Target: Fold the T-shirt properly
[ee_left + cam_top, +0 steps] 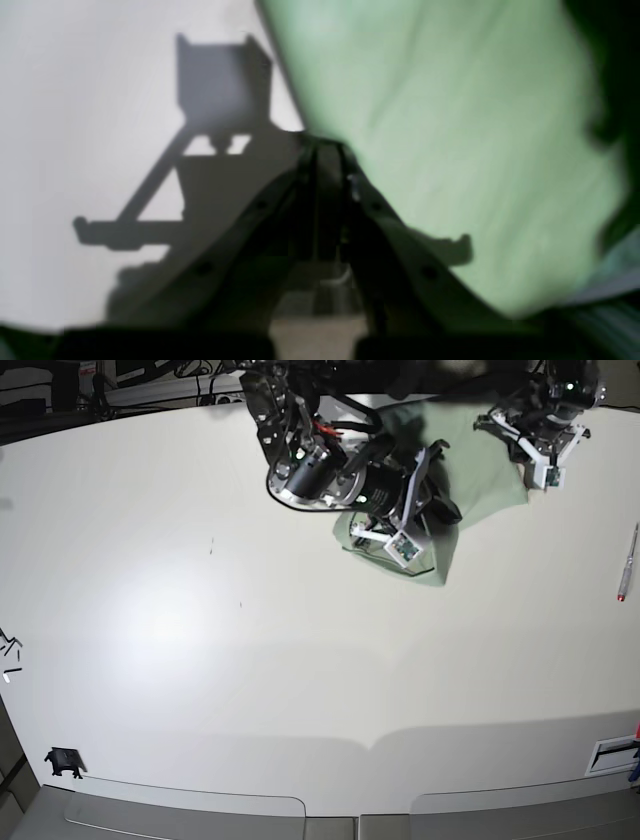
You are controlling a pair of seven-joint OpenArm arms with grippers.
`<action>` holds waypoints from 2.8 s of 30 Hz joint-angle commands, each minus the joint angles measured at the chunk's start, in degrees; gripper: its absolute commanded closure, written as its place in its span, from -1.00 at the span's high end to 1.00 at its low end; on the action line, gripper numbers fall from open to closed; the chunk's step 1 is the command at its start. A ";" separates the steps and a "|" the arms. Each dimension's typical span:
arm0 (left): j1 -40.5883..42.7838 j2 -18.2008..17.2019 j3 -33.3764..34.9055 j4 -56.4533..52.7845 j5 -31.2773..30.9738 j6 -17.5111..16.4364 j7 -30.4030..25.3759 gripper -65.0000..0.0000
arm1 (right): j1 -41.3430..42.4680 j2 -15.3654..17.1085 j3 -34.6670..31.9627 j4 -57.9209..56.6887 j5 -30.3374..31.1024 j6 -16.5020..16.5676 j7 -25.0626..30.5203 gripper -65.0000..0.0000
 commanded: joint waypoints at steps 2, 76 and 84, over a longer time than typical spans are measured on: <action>-1.11 1.03 -0.26 0.74 -0.52 -1.05 -1.16 -1.00 | 0.81 -0.73 -0.07 0.92 0.17 0.39 1.49 -1.00; -6.56 -7.32 -3.06 2.49 -3.08 -2.47 2.62 -1.00 | 2.86 -0.73 -5.31 -13.60 7.06 -8.35 13.57 -1.00; -0.44 -7.30 -14.80 10.19 -7.17 -2.36 2.62 -1.00 | 3.17 -0.73 -5.33 -13.60 9.79 -8.33 13.57 -1.00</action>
